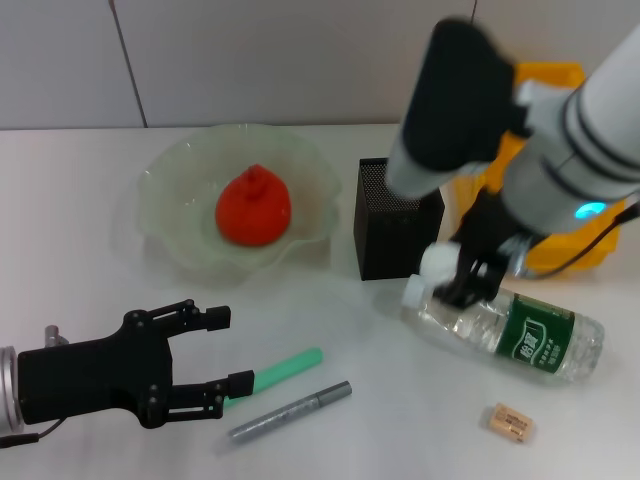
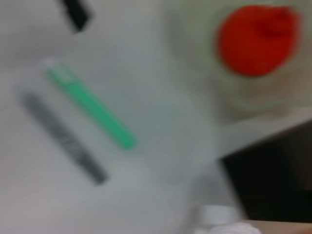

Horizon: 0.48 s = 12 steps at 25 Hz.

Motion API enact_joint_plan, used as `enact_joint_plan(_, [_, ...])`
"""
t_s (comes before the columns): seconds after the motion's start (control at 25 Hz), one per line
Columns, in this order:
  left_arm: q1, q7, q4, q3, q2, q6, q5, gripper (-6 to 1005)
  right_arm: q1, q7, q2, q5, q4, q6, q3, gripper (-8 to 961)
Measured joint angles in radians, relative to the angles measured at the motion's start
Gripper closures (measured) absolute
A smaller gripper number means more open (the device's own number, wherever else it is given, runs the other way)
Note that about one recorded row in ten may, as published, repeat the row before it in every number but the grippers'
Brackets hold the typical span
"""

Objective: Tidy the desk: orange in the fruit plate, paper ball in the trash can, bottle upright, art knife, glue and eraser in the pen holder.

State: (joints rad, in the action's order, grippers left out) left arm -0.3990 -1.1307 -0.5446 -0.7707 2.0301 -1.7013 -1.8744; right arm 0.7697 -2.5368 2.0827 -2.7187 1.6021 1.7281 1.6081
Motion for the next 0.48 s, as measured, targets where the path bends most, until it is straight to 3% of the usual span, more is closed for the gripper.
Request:
enact_joint_plan(0.2, [0.0,0.0,0.0,-0.001,0.002,0.009,0.0,152,-0.044,-0.015,0.003,-0.142,0.135,0.017,-0.029,357])
enact_joint_plan(0.48, [0.0,0.0,0.0,-0.001,0.006,0.017,0.0,152,-0.102,0.0,-0.003,-0.199,0.079,-0.089,-0.107,330])
